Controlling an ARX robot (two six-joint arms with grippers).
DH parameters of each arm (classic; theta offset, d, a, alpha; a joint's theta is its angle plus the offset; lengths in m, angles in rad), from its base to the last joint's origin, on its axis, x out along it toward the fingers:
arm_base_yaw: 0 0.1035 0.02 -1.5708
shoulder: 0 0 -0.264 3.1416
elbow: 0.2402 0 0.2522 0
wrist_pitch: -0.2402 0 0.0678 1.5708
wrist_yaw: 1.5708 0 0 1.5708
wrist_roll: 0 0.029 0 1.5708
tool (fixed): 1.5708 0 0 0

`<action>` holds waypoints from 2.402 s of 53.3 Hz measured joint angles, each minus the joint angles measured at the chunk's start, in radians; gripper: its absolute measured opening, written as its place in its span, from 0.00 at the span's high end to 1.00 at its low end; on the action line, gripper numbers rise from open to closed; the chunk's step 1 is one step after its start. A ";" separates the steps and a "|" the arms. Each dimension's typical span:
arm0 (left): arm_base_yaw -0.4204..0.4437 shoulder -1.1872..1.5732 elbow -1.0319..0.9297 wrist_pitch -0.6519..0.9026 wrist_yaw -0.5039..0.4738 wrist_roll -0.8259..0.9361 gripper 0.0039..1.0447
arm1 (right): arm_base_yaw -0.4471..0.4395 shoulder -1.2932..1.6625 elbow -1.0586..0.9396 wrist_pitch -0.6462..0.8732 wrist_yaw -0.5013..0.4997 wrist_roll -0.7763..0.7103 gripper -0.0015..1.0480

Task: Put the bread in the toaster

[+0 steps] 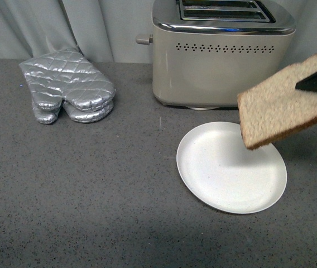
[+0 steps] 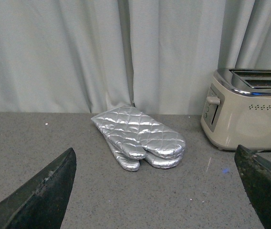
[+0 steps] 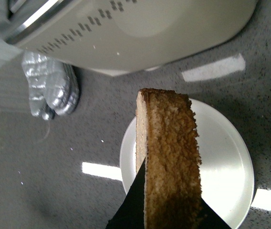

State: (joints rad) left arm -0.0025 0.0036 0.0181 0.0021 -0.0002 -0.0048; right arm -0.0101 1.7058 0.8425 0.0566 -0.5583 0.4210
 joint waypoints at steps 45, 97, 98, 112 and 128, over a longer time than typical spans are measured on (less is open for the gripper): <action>0.000 0.000 0.000 0.000 0.000 0.000 0.06 | 0.363 -0.045 0.473 -0.359 0.900 0.922 0.98; 0.000 0.000 0.000 0.000 0.000 0.000 0.06 | 0.434 0.200 0.671 -0.500 1.038 1.221 0.98; 0.000 0.000 0.000 0.000 0.000 0.000 0.06 | 0.434 0.200 0.668 -0.500 1.038 1.223 0.98; 0.000 0.000 0.000 0.000 0.000 0.000 0.06 | 0.431 0.204 0.649 -0.478 1.040 1.232 0.98; 0.000 0.000 0.000 0.000 0.000 0.000 0.06 | 0.422 0.253 0.687 -0.481 1.047 1.210 0.98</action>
State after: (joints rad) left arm -0.0025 0.0036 0.0181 0.0017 -0.0002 -0.0048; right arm 0.4122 1.9583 1.5299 -0.4244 0.4885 1.6306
